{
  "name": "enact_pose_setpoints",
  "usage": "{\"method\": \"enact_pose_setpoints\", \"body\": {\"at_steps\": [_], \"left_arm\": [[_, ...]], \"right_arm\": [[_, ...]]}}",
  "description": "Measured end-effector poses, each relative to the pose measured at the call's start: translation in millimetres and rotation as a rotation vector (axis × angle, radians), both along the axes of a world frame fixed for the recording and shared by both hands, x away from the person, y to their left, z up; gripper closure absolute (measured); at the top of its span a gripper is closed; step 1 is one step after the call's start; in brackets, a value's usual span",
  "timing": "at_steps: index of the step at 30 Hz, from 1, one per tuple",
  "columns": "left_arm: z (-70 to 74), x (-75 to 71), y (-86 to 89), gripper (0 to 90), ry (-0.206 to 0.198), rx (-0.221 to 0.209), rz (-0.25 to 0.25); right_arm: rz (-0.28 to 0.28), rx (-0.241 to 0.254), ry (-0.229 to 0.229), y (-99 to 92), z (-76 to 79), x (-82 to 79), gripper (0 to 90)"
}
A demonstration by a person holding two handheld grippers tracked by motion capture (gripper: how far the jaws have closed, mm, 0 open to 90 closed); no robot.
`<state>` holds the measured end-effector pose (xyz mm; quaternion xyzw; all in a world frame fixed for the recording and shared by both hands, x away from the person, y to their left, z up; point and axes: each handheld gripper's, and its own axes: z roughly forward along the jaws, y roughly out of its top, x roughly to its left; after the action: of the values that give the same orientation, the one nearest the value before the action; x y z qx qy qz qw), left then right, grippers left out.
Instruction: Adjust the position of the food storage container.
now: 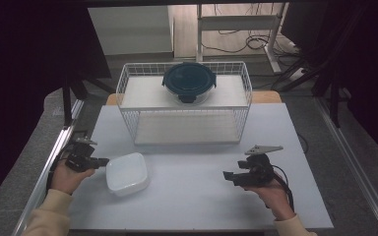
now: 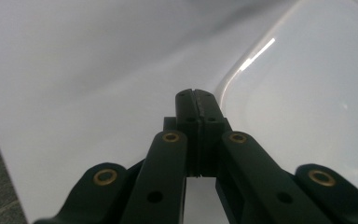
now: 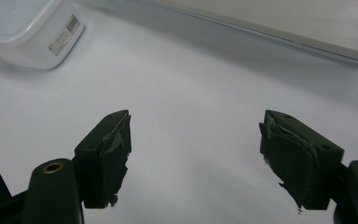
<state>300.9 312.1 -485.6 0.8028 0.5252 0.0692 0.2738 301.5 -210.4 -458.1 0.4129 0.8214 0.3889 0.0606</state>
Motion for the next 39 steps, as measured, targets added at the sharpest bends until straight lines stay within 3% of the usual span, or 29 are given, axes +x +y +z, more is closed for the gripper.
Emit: {"method": "enact_pose_setpoints", "body": {"at_steps": [16,39], "left_arm": [[-4.8,-22.7,-26.8,90.0,0.018,-0.048,-0.071],[-14.4,-39.6,-70.0,90.0,0.042,-0.105,-0.198]], "right_arm": [[-0.005,0.004,-0.009,-4.2,2.9,-1.4,24.6],[-0.014,0.010,-0.011,-7.2,4.9,-2.2,24.6]]}}
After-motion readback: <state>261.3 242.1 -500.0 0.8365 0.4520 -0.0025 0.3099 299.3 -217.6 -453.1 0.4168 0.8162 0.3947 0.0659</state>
